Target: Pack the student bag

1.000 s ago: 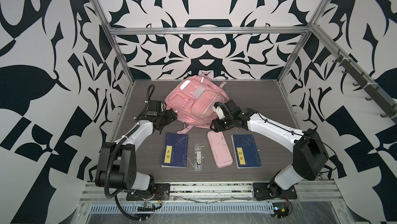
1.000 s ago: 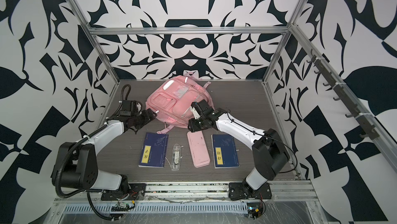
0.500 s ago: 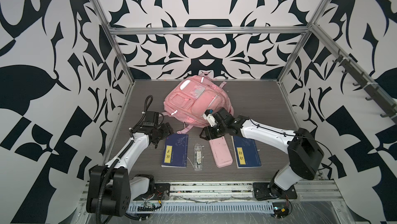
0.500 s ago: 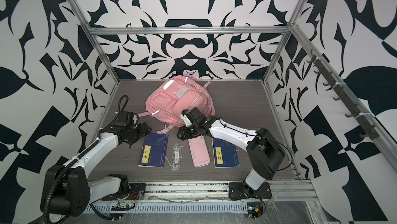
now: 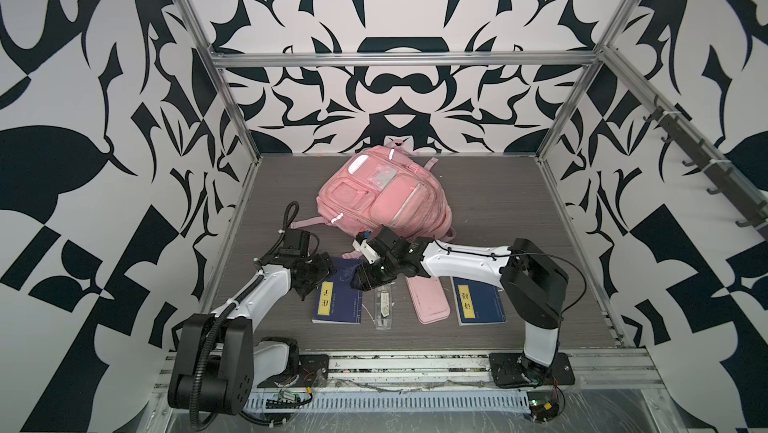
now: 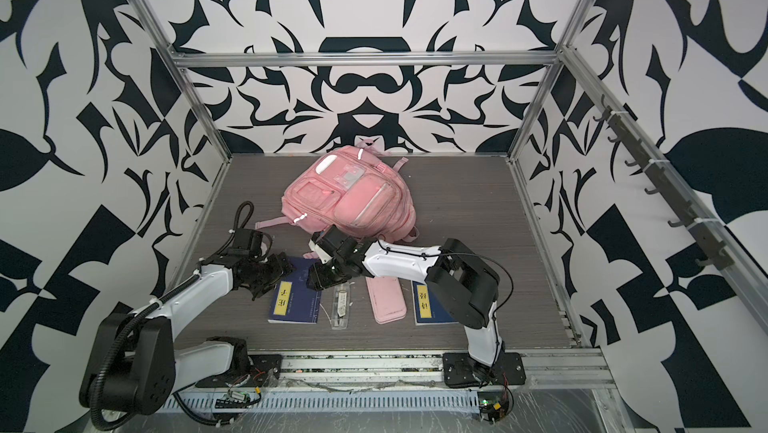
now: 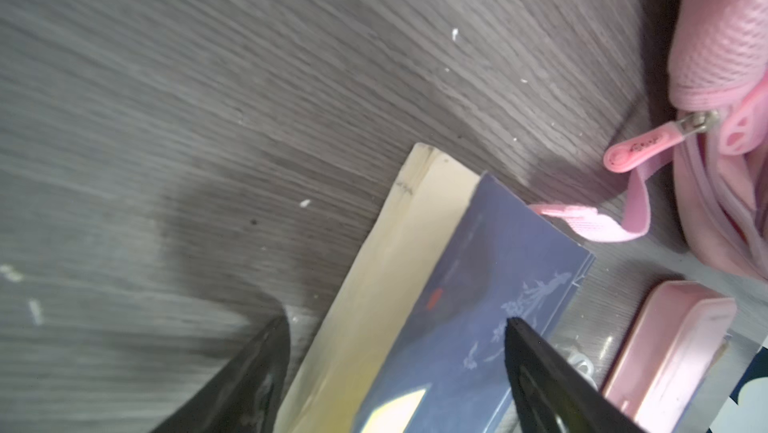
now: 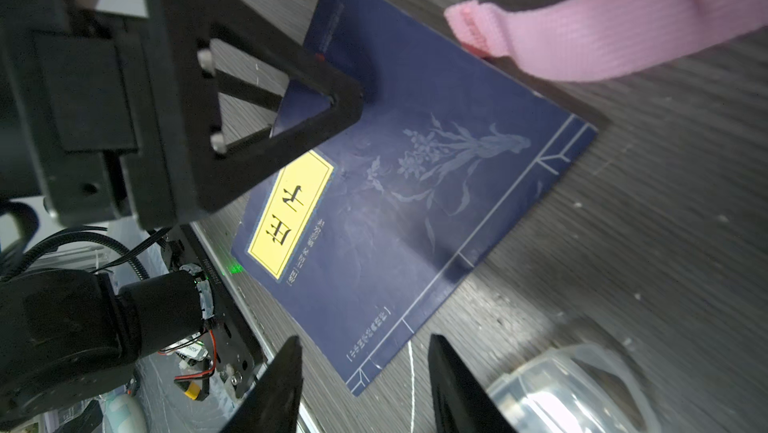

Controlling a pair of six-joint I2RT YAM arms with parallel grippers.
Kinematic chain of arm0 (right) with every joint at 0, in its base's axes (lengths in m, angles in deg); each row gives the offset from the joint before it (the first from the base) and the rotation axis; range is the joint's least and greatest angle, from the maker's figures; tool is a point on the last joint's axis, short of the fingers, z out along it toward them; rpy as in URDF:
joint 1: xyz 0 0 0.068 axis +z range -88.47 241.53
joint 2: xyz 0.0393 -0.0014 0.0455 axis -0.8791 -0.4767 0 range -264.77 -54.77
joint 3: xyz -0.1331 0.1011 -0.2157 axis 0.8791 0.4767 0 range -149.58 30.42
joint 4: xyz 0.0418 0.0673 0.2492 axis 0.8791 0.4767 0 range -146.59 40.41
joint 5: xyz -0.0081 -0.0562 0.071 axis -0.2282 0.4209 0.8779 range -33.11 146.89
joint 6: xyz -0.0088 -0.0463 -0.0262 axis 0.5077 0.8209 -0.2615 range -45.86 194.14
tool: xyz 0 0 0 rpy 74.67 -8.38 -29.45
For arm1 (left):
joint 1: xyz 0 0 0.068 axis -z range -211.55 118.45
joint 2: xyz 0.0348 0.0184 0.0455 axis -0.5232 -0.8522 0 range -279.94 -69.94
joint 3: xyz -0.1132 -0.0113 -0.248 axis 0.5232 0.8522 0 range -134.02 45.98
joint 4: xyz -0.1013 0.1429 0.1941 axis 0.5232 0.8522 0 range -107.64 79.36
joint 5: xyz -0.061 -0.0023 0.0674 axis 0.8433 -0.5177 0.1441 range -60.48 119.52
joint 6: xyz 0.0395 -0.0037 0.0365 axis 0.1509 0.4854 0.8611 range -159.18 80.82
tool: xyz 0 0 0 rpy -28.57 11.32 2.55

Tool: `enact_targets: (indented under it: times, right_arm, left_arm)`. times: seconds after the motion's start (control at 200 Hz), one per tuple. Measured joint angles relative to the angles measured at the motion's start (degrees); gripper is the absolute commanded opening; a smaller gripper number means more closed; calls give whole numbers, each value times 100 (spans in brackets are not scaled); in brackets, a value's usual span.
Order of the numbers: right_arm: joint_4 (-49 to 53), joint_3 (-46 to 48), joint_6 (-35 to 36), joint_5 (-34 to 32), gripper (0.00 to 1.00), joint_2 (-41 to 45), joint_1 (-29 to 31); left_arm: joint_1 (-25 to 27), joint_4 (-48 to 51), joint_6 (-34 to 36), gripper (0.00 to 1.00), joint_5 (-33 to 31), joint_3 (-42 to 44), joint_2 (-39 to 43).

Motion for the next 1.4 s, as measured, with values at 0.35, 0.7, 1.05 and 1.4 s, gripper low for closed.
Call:
enact_targets:
  times: [0.35, 0.7, 1.05, 1.4]
  right_arm:
    - [-52, -55, -72, -46, 50, -380, 35]
    - [61, -234, -59, -247, 49, -682, -7]
    - [125, -409, -59, -219, 51, -800, -177]
    - [-153, -520, -153, 175, 52, -966, -470]
  left_arm:
    - [-4, -138, -116, 70, 72, 192, 164]
    - [-15, -221, -232, 50, 57, 339, 232]
    - [-24, -299, -282, 48, 85, 581, 531]
    - [-24, -199, -326, 34, 116, 632, 590]
